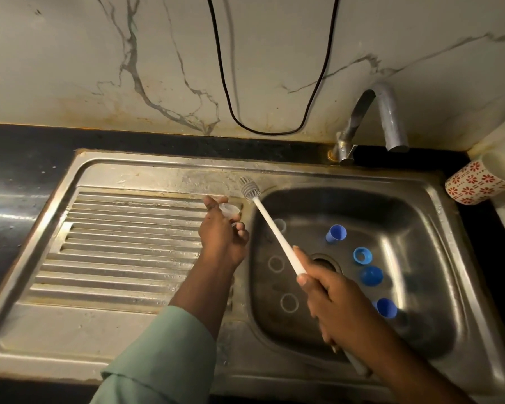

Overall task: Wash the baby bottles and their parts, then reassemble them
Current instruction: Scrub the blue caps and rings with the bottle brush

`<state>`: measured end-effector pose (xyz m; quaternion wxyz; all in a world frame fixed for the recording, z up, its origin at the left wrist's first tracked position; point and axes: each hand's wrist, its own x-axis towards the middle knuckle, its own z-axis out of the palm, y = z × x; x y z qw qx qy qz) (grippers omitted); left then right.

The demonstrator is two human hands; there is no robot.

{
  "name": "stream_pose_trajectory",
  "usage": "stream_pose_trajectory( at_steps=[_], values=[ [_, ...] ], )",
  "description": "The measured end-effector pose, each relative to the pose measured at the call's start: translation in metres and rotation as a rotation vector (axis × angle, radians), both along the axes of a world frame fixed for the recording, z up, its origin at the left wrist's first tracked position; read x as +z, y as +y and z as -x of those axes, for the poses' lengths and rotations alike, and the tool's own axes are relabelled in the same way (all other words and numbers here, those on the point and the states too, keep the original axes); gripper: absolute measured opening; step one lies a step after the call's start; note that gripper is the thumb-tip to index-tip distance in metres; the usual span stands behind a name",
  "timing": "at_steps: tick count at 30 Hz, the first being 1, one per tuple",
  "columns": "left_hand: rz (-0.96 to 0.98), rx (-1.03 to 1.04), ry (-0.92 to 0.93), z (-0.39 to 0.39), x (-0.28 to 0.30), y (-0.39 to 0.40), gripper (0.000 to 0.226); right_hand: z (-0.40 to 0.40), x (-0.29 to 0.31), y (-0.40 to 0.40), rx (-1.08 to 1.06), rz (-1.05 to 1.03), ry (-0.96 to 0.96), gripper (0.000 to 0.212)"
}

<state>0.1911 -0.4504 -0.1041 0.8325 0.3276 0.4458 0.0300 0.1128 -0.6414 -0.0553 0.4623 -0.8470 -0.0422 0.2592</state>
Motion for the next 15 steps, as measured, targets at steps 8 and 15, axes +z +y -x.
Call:
stream_pose_trajectory(
  at_steps=[8, 15],
  values=[
    [0.090, -0.140, -0.247, 0.011, 0.006, -0.002, 0.044, 0.006, -0.005, 0.007, -0.071, -0.078, 0.067, 0.043],
    [0.160, -0.127, -0.247, 0.015, 0.007, -0.003, 0.034, 0.001, 0.001, 0.008, -0.129, -0.101, 0.150, 0.038]
  ],
)
